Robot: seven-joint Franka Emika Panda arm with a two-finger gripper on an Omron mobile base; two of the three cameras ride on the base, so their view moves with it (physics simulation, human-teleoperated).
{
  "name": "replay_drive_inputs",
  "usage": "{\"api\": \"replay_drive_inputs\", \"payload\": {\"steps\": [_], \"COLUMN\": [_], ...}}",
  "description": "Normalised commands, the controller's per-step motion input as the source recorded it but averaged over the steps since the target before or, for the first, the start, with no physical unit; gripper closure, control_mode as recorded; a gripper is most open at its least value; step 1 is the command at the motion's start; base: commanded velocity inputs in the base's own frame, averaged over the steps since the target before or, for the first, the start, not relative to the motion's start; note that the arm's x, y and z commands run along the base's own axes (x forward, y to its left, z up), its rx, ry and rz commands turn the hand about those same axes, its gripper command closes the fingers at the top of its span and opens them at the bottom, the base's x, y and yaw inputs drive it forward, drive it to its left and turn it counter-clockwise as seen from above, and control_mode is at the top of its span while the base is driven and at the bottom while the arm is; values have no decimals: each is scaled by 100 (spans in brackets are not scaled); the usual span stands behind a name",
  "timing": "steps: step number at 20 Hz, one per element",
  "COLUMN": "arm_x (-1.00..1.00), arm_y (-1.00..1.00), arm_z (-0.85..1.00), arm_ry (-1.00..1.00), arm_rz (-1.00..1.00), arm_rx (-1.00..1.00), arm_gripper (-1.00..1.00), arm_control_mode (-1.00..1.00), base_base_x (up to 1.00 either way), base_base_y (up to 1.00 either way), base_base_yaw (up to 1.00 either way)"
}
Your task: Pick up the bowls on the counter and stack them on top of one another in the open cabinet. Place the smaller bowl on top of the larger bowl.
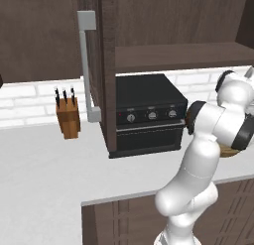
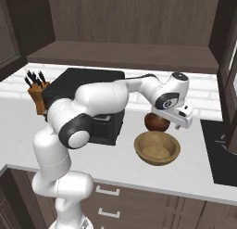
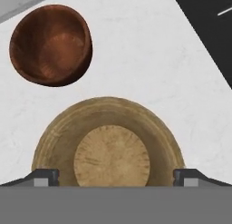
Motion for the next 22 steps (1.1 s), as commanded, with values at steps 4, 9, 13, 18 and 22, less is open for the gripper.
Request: {"api": "replay_drive_inputs", "payload": {"steps": [4,9,13,18,22], "arm_x": [4,23,22,21,19], "arm_y": [-30,-1,-3,0,0], "arm_z": [-36,-40,-3,-2,-39], "arm_ry": [-5,-9,-18,-4,0], "arm_rz": [9,1,0,0,0], "arm_rx": [10,14,8,0,-9], "arm_gripper": [-100,-100,-100,-100,-100], "arm_control_mode": [-100,-100,-100,-100,-100], "base_base_x": [0,0,0,0,0], "base_base_y": [0,0,0,0,0], "base_base_yaw": [0,0,0,0,0]}}
